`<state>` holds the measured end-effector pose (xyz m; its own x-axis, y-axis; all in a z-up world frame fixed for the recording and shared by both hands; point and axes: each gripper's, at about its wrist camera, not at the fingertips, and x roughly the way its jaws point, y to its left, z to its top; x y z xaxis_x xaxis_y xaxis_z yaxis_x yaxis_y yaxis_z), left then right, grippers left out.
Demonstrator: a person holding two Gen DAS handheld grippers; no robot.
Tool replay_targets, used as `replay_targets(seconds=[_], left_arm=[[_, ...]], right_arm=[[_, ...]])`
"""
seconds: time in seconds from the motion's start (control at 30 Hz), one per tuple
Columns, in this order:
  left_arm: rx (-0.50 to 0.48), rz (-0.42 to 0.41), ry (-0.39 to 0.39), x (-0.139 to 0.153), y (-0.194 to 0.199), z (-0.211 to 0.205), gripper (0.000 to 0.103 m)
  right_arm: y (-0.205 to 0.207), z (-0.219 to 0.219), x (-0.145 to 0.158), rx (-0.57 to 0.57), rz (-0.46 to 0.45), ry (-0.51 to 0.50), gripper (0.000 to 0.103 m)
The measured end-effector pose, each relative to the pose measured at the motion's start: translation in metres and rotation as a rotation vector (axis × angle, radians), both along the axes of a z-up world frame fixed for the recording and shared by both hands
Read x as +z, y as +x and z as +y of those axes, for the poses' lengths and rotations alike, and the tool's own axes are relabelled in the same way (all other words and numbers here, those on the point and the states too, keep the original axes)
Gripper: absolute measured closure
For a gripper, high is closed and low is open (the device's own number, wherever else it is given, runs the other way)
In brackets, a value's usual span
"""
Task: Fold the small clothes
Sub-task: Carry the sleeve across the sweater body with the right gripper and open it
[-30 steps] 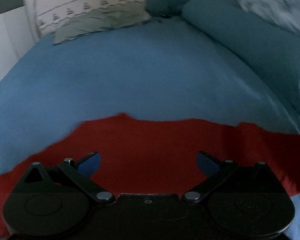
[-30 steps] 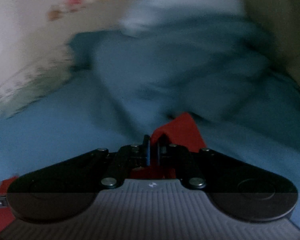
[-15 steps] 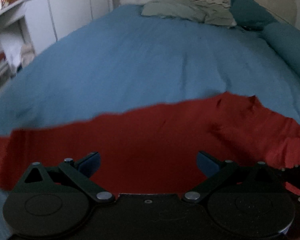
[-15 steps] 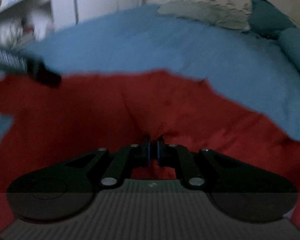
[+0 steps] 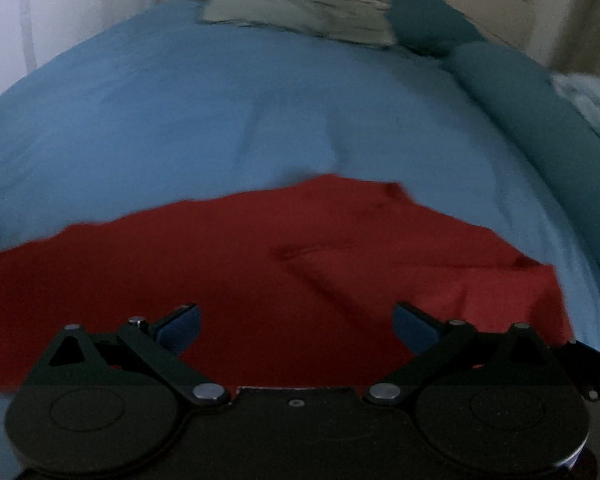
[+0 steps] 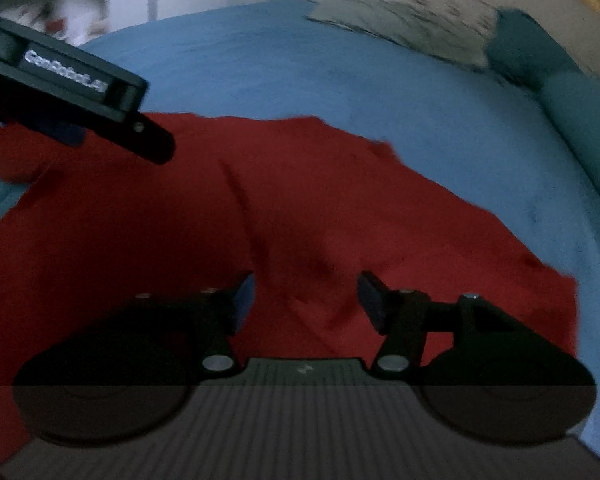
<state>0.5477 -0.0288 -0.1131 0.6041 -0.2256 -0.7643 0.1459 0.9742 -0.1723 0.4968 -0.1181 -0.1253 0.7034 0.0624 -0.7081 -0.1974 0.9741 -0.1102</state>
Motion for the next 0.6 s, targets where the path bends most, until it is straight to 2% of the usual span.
replay_targets(seconds=[0.1,0.17,0.23,0.27,0.47,0.6], left_arm=[[-0.053,-0.032,0.034,-0.010,0.010,-0.044,0.000],[-0.055,-0.023,0.060,-0.025,0.018,-0.063,0.006],[-0.048,0.003,0.082,-0.041,0.024,-0.070,0.027],[-0.042,0.017,0.090,-0.047,0.026,-0.068,0.032],[0.053,0.017,0.049,-0.050,-0.006,-0.024,0.034],[0.054,0.026,-0.032,-0.053,-0.018,-0.011,0.033]], right_arm=[[-0.011,-0.024,0.008,-0.076,0.003,0.013,0.022],[-0.019,-0.040,0.009,-0.125,0.005,0.022,0.021],[-0.026,-0.055,0.008,-0.176,0.017,0.022,0.020],[-0.028,-0.062,0.006,-0.204,0.025,0.019,0.020],[-0.050,-0.102,0.002,-0.338,0.042,0.071,0.020],[-0.067,-0.121,0.004,-0.415,0.039,0.092,0.016]])
